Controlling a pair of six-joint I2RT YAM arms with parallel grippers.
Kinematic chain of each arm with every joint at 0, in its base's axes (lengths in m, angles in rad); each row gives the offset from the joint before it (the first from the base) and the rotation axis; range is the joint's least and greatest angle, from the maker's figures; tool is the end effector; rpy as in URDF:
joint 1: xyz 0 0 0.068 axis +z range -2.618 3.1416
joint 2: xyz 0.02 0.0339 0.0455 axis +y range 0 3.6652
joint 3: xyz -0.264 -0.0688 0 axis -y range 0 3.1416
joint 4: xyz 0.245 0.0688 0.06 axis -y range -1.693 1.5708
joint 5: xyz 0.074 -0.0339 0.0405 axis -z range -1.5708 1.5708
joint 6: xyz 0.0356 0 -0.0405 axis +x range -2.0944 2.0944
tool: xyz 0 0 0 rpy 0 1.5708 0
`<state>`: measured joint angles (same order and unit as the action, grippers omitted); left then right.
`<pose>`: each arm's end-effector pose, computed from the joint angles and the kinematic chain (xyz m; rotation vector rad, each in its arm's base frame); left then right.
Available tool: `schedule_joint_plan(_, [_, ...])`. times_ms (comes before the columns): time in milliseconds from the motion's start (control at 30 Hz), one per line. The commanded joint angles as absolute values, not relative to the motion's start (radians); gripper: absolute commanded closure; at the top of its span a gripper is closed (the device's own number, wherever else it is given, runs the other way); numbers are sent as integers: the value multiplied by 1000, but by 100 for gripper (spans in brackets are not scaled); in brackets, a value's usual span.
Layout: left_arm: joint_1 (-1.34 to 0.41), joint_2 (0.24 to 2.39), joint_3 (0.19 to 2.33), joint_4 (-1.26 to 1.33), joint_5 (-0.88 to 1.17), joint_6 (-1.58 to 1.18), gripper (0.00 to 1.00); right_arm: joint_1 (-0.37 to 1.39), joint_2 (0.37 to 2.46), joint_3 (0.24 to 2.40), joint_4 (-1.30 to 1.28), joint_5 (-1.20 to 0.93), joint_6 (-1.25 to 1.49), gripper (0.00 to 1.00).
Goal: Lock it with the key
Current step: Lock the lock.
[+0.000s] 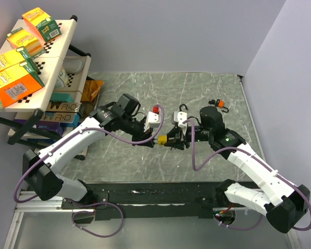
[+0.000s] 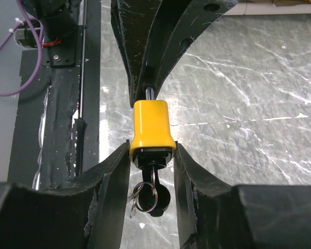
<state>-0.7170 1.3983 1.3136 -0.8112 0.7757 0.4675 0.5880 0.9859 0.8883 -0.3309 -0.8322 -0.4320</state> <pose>0.1992 -0.2067 0.3350 1.6025 1.7741 -1.0626 0.1627 0.1401 0.3287 -1.3901 1.3865 0.9266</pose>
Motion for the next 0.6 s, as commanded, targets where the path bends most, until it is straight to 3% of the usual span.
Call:
schedule_joint_plan(0, [-715, 1381, 1365, -712, 839, 436, 99, 587, 1011, 948, -333, -905, -420, 73])
schedule_joint_plan(333, [-715, 1384, 1351, -606, 845, 361, 99, 589, 1069, 992, -285, -1002, -347, 100])
schedule_joint_plan(567, [-722, 1391, 1344, -537, 854, 322, 99, 594, 1109, 997, -221, -1045, -261, 100])
